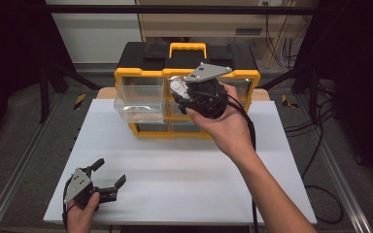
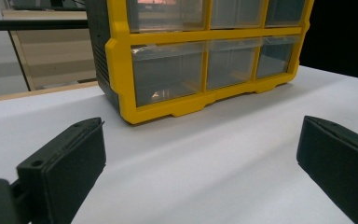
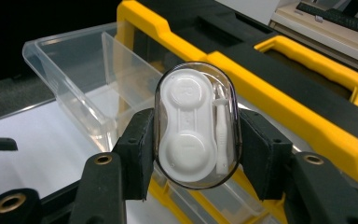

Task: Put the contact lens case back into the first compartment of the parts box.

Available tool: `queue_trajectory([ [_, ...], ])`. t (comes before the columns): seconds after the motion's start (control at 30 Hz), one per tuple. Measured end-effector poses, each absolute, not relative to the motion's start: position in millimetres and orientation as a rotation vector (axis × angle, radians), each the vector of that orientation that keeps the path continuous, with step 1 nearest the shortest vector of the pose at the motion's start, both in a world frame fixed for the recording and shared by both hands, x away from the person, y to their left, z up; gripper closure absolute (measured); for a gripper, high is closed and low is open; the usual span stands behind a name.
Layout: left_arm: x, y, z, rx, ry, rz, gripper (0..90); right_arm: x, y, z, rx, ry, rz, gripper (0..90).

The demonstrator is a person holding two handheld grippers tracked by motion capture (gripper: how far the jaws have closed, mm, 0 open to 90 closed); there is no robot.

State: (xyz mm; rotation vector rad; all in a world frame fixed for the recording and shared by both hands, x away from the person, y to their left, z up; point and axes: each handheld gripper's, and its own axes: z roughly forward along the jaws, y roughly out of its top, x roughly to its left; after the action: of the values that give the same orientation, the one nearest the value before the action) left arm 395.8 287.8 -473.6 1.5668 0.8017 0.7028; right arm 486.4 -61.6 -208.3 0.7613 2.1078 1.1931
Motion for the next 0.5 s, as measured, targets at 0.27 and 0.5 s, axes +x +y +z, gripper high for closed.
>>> queue_trajectory([
  [0.27, 395.9, 288.7, -473.4, 1.567, 0.801, 0.704, 1.1, 489.7, -51.3, -199.2, 0.745, 2.095, 1.248, 49.1],
  [0.5, 396.0, 289.2, -473.2, 1.562, 0.802, 0.705, 1.0, 492.4, -40.1, -194.2, 0.727, 2.102, 1.272, 49.1],
])
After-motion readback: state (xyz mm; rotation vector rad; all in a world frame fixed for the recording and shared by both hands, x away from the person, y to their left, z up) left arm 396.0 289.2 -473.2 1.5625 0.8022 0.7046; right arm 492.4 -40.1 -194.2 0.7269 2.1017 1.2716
